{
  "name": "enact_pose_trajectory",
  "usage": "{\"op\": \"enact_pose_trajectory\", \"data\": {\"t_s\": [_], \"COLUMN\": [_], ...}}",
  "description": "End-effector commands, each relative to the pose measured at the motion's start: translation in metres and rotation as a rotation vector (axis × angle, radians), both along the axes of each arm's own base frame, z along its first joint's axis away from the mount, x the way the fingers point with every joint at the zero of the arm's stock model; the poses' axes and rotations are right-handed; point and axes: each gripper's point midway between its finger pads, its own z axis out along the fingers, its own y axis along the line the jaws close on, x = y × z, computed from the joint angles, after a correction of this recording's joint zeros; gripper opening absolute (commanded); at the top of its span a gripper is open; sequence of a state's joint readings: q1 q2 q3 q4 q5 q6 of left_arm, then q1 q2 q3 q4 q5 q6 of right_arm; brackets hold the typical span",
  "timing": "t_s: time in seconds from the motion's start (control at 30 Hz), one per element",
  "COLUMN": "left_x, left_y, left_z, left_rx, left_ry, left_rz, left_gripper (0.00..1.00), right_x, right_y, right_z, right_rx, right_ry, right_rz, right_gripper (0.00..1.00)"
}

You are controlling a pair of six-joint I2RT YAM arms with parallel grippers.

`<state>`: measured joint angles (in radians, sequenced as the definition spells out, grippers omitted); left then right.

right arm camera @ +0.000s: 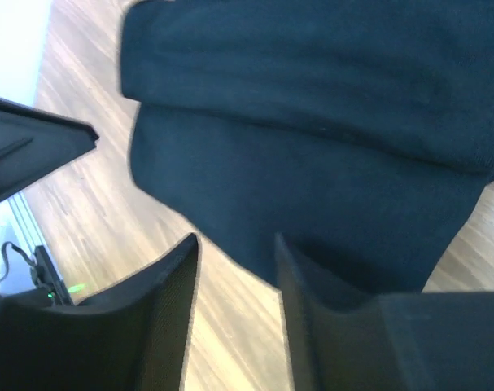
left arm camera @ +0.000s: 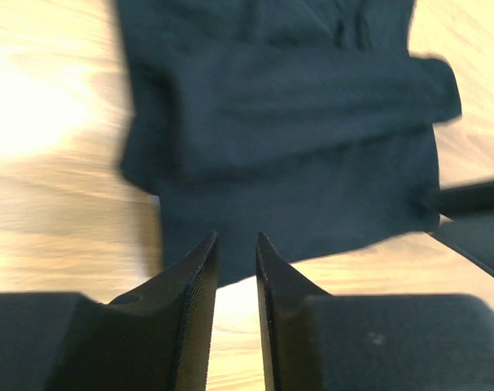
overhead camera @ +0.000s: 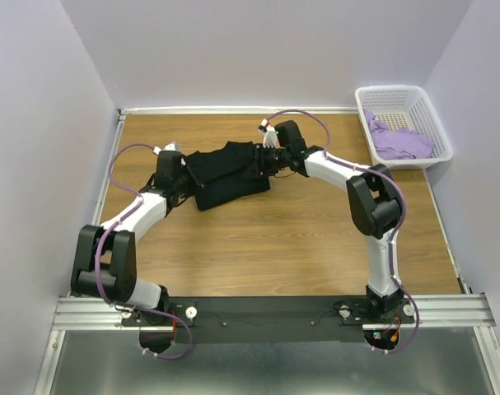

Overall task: Fold and stack the t-shirts
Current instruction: Fold the tshirt

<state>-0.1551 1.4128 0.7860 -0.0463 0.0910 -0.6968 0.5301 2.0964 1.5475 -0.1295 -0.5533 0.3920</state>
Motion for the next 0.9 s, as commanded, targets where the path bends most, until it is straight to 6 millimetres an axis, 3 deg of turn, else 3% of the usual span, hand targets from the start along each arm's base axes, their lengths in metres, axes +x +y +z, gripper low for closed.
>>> {"op": "enact_pose_trajectory", "data": {"t_s": [0.0, 0.17, 0.27, 0.33, 0.37, 0.5, 0.53, 0.73, 0.77, 0.87], "left_x": [0.01, -0.009, -0.02, -0.023, -0.026, -0.043, -0.05, -0.1, -0.102, -0.098], "left_y": [-0.025, -0.023, -0.025, -0.025, -0.022, -0.02, -0.02, -0.036, -0.038, -0.039], "left_z": [-0.01, -0.072, -0.096, -0.1, -0.102, -0.101, -0.1, -0.096, -0.095, -0.077], "left_rx": [-0.044, -0.036, -0.027, -0.005, 0.024, 0.063, 0.077, 0.126, 0.13, 0.132], "left_ry": [0.031, 0.237, 0.323, 0.341, 0.353, 0.387, 0.384, 0.402, 0.394, 0.324], "left_rz": [-0.074, -0.061, -0.098, -0.12, -0.128, -0.168, -0.19, -0.285, -0.289, -0.282], "left_gripper": [0.29, 0.23, 0.22, 0.22, 0.22, 0.23, 0.23, 0.26, 0.28, 0.31], "right_x": [0.0, -0.013, -0.032, -0.045, -0.061, -0.104, -0.125, -0.193, -0.191, -0.195], "right_y": [0.007, -0.017, -0.034, -0.044, -0.051, -0.063, -0.073, -0.112, -0.11, -0.107], "right_z": [-0.028, -0.093, -0.116, -0.124, -0.131, -0.126, -0.123, -0.115, -0.099, -0.077], "right_rx": [0.023, -0.086, -0.133, -0.153, -0.162, -0.158, -0.171, -0.24, -0.229, -0.28], "right_ry": [0.059, 0.149, 0.213, 0.251, 0.297, 0.43, 0.473, 0.569, 0.517, 0.43], "right_rz": [0.017, -0.033, -0.053, -0.07, -0.068, -0.047, -0.057, -0.106, -0.097, -0.044], "right_gripper": [0.46, 0.45, 0.45, 0.45, 0.44, 0.44, 0.44, 0.44, 0.45, 0.45]}}
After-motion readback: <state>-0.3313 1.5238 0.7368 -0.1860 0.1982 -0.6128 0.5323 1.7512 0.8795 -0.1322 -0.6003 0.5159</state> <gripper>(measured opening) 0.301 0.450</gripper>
